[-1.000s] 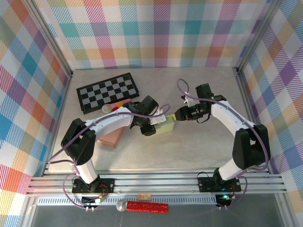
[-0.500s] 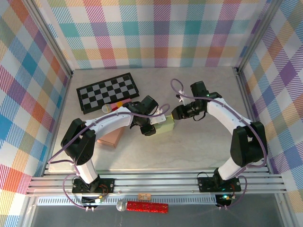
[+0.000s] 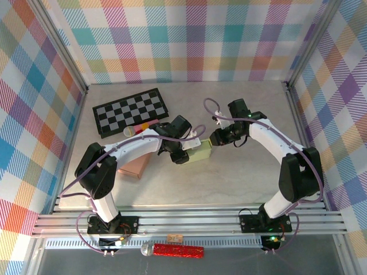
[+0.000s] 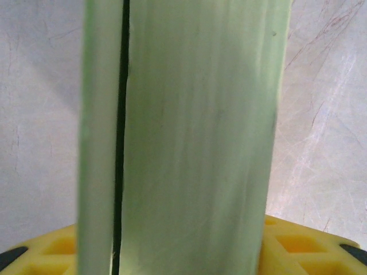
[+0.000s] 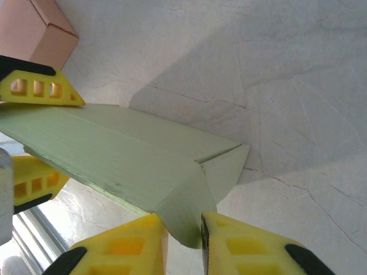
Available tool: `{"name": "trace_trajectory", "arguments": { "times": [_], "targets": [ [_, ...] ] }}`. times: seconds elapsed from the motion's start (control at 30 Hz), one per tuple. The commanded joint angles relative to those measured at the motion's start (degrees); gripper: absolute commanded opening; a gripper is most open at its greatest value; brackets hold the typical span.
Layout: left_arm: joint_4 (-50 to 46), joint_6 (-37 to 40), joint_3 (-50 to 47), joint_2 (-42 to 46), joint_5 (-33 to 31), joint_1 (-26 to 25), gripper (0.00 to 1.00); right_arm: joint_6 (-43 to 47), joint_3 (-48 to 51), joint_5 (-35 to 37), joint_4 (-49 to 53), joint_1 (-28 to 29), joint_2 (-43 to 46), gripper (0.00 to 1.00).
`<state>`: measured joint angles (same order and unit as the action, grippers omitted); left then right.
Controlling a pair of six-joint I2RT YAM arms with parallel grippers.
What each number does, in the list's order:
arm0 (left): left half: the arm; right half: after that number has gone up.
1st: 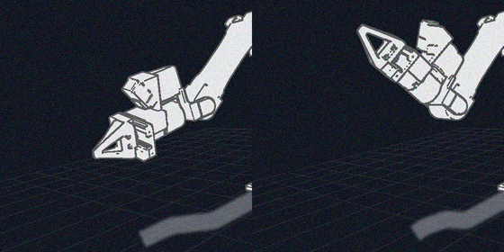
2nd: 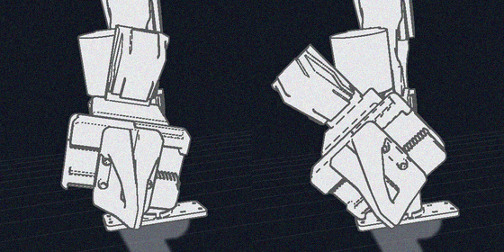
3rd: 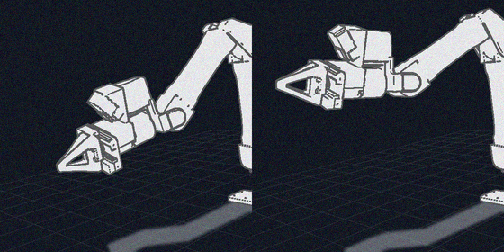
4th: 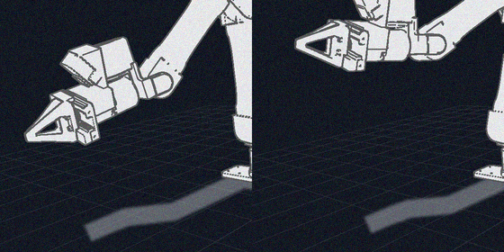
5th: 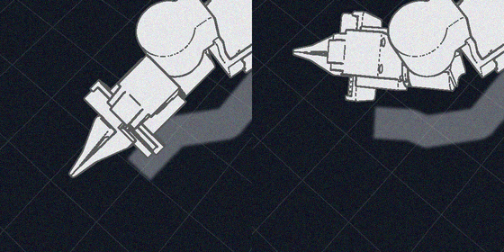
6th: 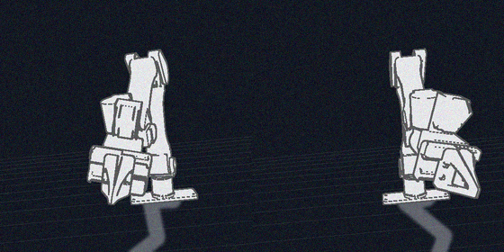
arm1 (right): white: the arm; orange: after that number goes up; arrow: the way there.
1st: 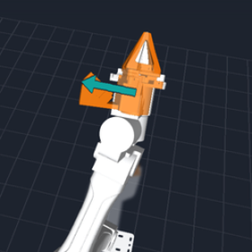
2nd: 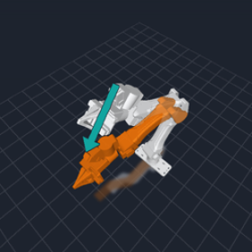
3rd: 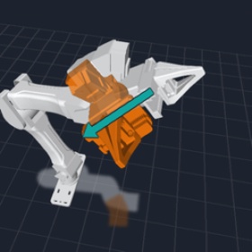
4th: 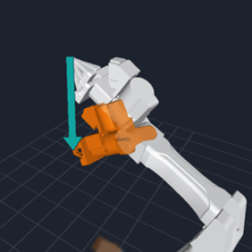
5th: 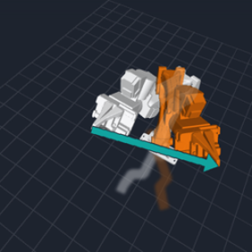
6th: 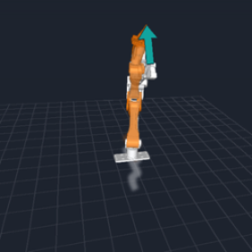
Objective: Fold the paper box
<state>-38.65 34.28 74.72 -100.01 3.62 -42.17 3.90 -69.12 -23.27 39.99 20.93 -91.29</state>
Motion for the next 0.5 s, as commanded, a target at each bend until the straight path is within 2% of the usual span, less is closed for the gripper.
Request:
{"name": "trace_trajectory", "arguments": {
  "times": [0.0,0.27,0.47],
  "targets": [
    [0.08,-0.29,1.82,-0.7,1.3,0.66,0.53,0.85,-1.37,2.91,1.67,0.75,1.64,0.22],
    [-0.28,-0.63,2.49,-1.18,1.48,0.6,0.52,0.41,-2.47,6.99,2.28,2.41,2.25,0.14],
    [-0.27,-1.06,2.65,-1.45,1.57,0.6,0.52,-0.66,-3.94,11.41,3.83,4.13,1.86,0.04]
  ]
}}
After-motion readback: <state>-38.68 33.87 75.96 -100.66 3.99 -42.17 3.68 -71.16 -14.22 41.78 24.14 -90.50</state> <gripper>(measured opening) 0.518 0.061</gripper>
